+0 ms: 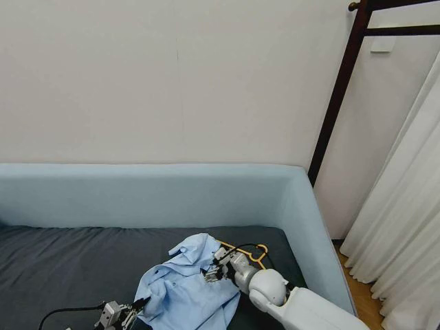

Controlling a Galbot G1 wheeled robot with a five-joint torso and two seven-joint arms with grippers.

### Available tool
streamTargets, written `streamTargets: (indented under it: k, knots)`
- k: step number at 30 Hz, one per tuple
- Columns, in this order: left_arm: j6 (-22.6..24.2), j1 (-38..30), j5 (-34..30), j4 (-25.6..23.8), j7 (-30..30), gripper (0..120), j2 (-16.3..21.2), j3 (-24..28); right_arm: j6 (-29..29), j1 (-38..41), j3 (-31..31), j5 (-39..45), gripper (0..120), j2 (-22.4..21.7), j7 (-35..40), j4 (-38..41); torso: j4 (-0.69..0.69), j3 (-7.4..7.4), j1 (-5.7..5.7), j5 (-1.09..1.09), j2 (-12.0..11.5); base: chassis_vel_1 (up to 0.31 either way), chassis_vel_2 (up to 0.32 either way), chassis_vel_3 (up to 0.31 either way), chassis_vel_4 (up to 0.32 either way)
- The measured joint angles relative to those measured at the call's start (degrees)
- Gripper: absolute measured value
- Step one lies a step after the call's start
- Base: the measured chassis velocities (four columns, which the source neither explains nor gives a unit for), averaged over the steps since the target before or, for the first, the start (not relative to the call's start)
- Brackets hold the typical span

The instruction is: Pick up the clothes from the sofa and hang them on the clothes hanger.

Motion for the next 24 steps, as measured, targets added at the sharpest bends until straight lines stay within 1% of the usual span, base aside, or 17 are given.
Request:
streamTargets:
  k: [1, 3, 5, 6, 10, 11, 14, 16, 20, 24]
  knots:
    - [0.0, 0.0, 0.0, 0.0, 0.0, 0, 0.0, 0.0, 0.0, 0.0, 0.0, 0.0, 100, 0.0, 0.0, 0.0, 0.0, 0.0, 0.0, 0.0, 0.0, 0.0, 0.0, 0.0, 0.0]
    - [-0.08, 0.43, 0.2, -0.48, 0.53, 0, -0.1, -1.27, -0.31, -1.26, 2.78, 7.09, 100, 4.72, 6.95, -3.22, 0.0, 0.0, 0.0, 0.01, 0.0, 0.0, 0.0, 0.0, 0.0]
    - [-0.17, 1.1, 0.49, -1.02, 0.76, 0, -0.1, -2.26, 0.69, -2.17, 4.74, 8.65, 100, 7.56, 9.65, -5.78, 0.03, 0.0, 0.0, 0.03, 0.0, 0.0, 0.0, 0.0, 0.0]
    - [-0.17, 1.1, 0.49, -1.02, 0.76, 0, -0.1, -2.26, 0.69, -2.17, 4.74, 8.65, 100, 7.56, 9.65, -5.78, 0.03, 0.0, 0.0, 0.03, 0.0, 0.0, 0.0, 0.0, 0.0]
    - [-0.2, 2.02, 0.96, -1.8, 1.25, 0, -0.04, -3.2, 2.15, -2.66, 3.64, 2.3, 100, 9.1, 9.74, -9.19, 0.0, 0.0, 0.0, 0.01, 0.0, 0.0, 0.0, 0.0, 0.0]
    - [-0.2, 2.02, 0.96, -1.8, 1.25, 0, -0.04, -3.2, 2.15, -2.66, 3.64, 2.3, 100, 9.1, 9.74, -9.19, 0.0, 0.0, 0.0, 0.01, 0.0, 0.0, 0.0, 0.0, 0.0]
    - [-0.44, 3.11, 1.58, -2.01, 1.73, 0, 0.04, -4.31, 3.51, -3.14, 3.06, -1.37, 100, 10.95, 9.11, -12.29, 0.0, 0.0, 0.0, 0.01, 0.0, 0.0, 0.0, 0.0, 0.0]
    - [-0.47, 3.57, 1.65, -2.04, 1.83, 0, 0.08, -4.71, 3.98, -3.21, 3.27, -1.17, 100, 11.61, 9.04, -13.15, 0.0, 0.0, 0.0, 0.01, 0.0, 0.0, 0.0, 0.0, 0.0]
    - [-0.56, 5.43, 1.81, -2.27, 2.1, 0, 0.09, -6.35, 3.8, -3.43, 5.01, 3.96, 100, 13.64, 8.12, -14.7, 0.02, 0.0, 0.0, 0.02, 0.0, 0.0, 0.0, 0.0, 0.0]
    - [-0.57, 6.26, 1.84, -2.55, 2.29, 0, 0.04, -6.92, 3.73, -3.88, 5.71, 4.59, 100, 14.39, 7.14, -16.22, 0.01, 0.0, 0.0, 0.01, 0.0, 0.0, 0.0, 0.0, 0.0]
